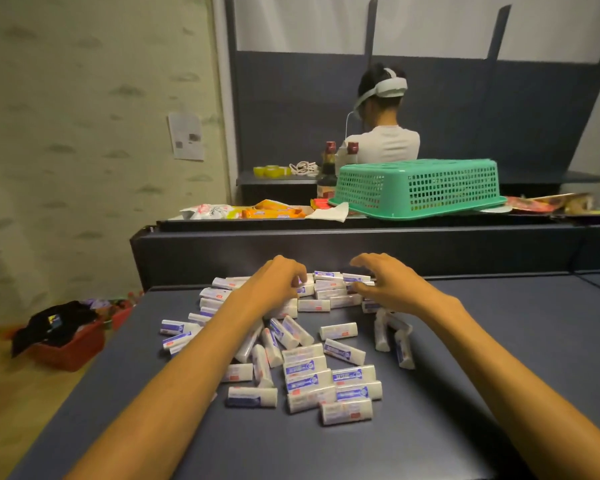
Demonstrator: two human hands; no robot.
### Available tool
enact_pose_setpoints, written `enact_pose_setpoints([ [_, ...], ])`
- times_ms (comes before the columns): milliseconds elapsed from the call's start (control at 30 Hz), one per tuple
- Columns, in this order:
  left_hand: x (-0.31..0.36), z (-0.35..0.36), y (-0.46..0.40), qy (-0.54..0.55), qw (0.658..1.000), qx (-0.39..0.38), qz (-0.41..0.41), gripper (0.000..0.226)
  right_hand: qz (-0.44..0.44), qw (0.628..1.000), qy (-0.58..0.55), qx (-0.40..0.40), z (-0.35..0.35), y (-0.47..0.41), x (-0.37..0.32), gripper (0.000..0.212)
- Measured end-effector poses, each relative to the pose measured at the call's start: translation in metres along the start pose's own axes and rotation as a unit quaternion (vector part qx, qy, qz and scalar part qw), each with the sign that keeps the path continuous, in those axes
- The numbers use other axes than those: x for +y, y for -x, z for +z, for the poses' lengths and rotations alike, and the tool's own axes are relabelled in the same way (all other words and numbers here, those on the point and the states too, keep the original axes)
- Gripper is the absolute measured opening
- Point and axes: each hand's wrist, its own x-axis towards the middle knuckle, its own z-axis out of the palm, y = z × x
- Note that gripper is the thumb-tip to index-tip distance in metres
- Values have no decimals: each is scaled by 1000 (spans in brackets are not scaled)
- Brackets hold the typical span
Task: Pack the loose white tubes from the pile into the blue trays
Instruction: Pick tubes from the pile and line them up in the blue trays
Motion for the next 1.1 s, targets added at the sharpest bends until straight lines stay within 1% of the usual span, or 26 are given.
enact_pose_setpoints([
  [133,2,-1,-3,-20,1000,-18,-10,23,-3,1000,-5,2,-1,-2,4,50],
  [267,4,1,-1,-25,999,-20,-24,23,-14,1000,-5,-4,-1,-4,7,50],
  [500,5,-10,5,-14,999,17,-25,26,-37,999,-6,-11,-4,-13,15,50],
  [600,3,-18,10,21,999,32,-32,26,-46,999,-7,-16,-2,-17,14,48],
  [667,1,-21,14,67,995,61,-42,26,-48,998,-8,-25,0,-22,12,46],
  [800,0,-27,25,155,977,131,-70,29,-63,997,1,-41,5,-32,8,43],
  [900,-2,-31,32,205,965,148,-76,28,-71,997,3,-43,9,-40,4,41],
  [967,-4,-33,36,207,965,147,-66,27,-77,996,9,-43,11,-46,2,38],
  [1100,-7,-38,39,176,972,151,-29,25,-77,996,13,-48,16,-55,-3,29],
])
